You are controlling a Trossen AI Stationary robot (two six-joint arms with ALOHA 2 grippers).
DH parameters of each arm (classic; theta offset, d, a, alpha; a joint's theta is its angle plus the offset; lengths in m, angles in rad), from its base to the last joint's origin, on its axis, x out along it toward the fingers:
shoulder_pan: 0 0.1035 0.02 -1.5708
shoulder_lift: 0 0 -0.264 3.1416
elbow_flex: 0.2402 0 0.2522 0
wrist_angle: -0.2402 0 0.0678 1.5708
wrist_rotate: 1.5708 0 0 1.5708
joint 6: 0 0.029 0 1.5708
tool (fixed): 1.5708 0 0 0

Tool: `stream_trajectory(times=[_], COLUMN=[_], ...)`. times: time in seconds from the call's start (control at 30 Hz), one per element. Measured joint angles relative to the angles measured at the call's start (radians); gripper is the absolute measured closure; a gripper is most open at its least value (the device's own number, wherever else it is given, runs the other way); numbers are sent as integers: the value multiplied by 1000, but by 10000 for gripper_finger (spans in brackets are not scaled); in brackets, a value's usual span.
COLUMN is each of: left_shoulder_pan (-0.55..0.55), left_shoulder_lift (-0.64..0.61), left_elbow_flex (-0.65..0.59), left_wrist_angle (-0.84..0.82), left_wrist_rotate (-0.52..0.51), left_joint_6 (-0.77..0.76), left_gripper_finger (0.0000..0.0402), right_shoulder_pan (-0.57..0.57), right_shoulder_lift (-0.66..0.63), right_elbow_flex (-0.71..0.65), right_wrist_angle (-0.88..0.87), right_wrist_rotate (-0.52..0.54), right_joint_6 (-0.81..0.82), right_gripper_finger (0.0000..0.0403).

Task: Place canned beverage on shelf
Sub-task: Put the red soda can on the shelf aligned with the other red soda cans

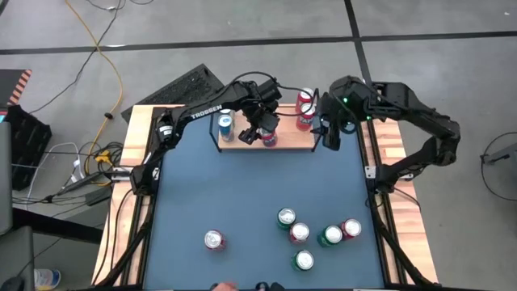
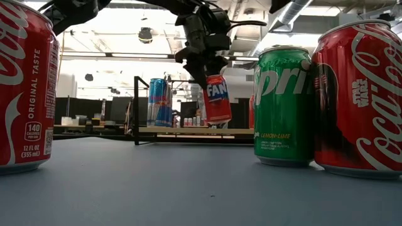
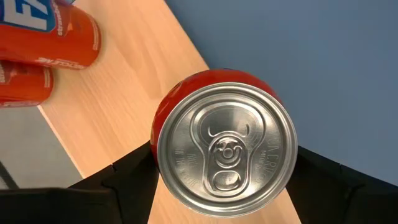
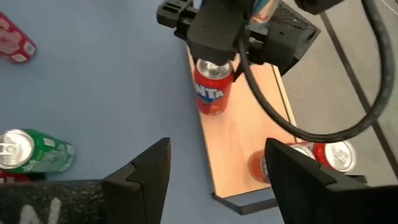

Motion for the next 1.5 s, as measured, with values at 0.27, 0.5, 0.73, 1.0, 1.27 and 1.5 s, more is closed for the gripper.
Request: stream_trajectory(times=[0.27,0.5,0.73,1.0,1.27,1.5], left_shoulder_pan=[12,36,58,63,62,56], left_shoulder_lift=[0,1,1,1,1,1], left_elbow_flex=[0,0,1,-30,-31,-31], left_wrist_angle=[-25,-47,-70,-63,-40,-41], left_wrist_rotate=[-22,-22,0,8,-29,-83], left_joint_6=[26,3,-22,-28,-43,-35], left_gripper_finger=[122,122,122,122,122,122], right_shoulder_pan=[-72,-118,-151,-200,-234,-253], right_shoulder_lift=[0,0,0,2,3,3], right_elbow_flex=[0,0,0,0,0,0], right_wrist_angle=[1,1,1,11,17,17], right_wrist_rotate=[-31,-101,-109,-155,-166,-207], right_joint_6=[-65,-103,-117,-144,-168,-175], right_gripper_finger=[159,159,159,159,159,159])
